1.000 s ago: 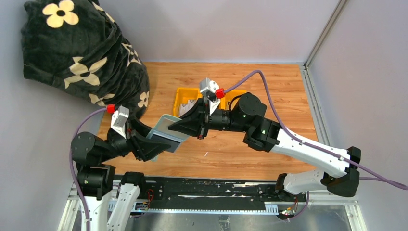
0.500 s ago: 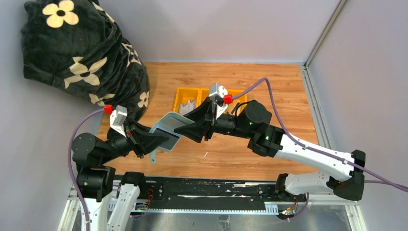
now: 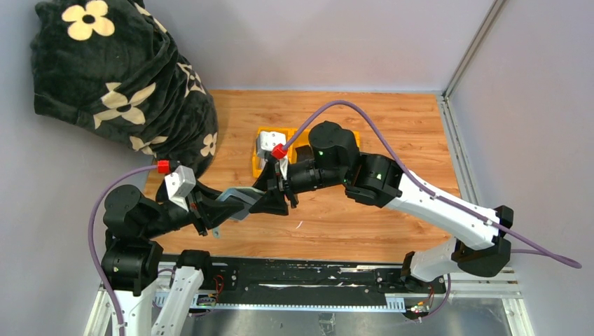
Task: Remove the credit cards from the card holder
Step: Remove the credit card from the card holder.
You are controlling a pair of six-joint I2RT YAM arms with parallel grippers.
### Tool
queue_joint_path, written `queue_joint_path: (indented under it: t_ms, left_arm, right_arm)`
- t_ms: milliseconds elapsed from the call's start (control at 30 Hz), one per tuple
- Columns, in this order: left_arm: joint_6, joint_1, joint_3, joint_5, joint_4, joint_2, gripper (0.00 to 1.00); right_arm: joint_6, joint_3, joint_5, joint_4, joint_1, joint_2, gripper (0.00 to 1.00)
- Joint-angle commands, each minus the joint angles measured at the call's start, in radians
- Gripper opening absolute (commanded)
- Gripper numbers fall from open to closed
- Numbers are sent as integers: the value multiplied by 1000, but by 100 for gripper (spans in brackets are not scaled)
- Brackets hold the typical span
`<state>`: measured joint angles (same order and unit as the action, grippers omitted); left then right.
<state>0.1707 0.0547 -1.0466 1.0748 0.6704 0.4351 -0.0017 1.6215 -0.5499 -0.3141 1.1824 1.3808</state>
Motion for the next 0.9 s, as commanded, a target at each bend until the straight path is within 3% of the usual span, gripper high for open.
queue_joint_path:
  t_ms: [0, 100, 200, 267, 333, 433, 667, 867]
  left_arm:
    - [-118, -1, -38, 35, 45, 14, 0]
    - [-151, -1, -51, 28, 65, 20, 0]
    - [-205, -1, -62, 10, 84, 20, 3]
    - [-220, -1, -63, -25, 87, 12, 25]
    - [-218, -1, -60, -44, 87, 7, 46]
    - [-179, -2, -59, -43, 90, 8, 57]
    - [3, -1, -45, -13, 33, -2, 57]
    - [408, -1, 79, -29, -312, -85, 55]
  right_arm:
    - [-79, 71, -11, -156, -9, 13, 47]
    - [-80, 102, 57, -183, -8, 29, 35]
    - [-78, 109, 120, -173, -6, 30, 11]
    - [-55, 85, 156, -127, -6, 12, 0]
    - [-21, 19, 172, -22, -6, -34, 0]
    - [70, -131, 185, 200, -9, -130, 0]
    - [272, -356, 220, 576, -12, -257, 0]
    - [383, -469, 274, 773, -12, -308, 0]
